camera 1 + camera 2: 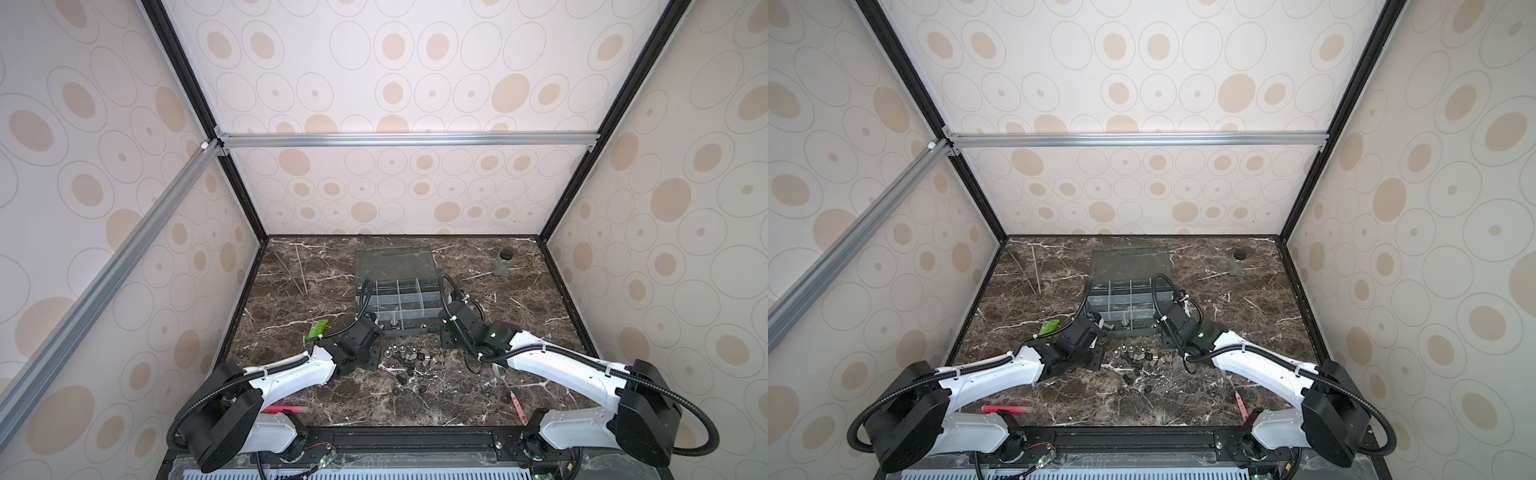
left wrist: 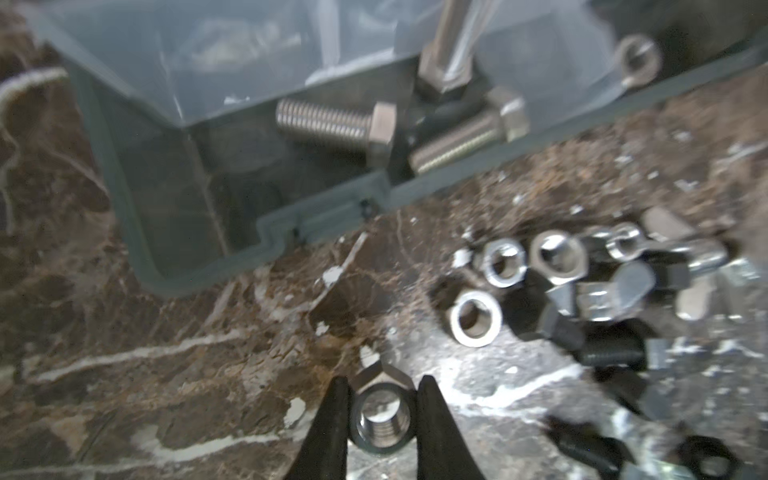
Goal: Sort the screws and nuts into containers
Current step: 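Lift the nut with the left gripper and drop it into the nearest compartment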
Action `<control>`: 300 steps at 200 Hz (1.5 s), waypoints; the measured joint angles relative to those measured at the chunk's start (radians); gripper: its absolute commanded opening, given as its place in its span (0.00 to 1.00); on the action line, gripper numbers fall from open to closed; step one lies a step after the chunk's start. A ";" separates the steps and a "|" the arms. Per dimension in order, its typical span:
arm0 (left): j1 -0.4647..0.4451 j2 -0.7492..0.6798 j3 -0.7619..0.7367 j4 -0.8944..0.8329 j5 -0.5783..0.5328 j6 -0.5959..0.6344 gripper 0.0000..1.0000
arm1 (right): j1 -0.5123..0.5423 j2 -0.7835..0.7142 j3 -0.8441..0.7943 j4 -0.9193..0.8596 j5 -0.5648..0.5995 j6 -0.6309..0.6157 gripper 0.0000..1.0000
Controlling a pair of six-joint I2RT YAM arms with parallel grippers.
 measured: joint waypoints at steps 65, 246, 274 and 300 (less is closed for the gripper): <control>-0.005 0.097 0.304 -0.007 0.020 0.048 0.18 | 0.000 -0.126 -0.047 -0.017 0.025 0.000 0.42; -0.023 0.542 0.568 -0.018 0.120 0.116 0.30 | -0.073 -0.098 -0.116 0.038 0.005 -0.034 0.42; -0.023 0.542 0.568 -0.016 0.120 0.117 0.33 | -0.073 -0.096 -0.111 0.037 0.001 -0.034 0.42; -0.023 0.541 0.568 -0.012 0.120 0.117 0.35 | -0.073 -0.096 -0.100 0.036 0.002 -0.034 0.43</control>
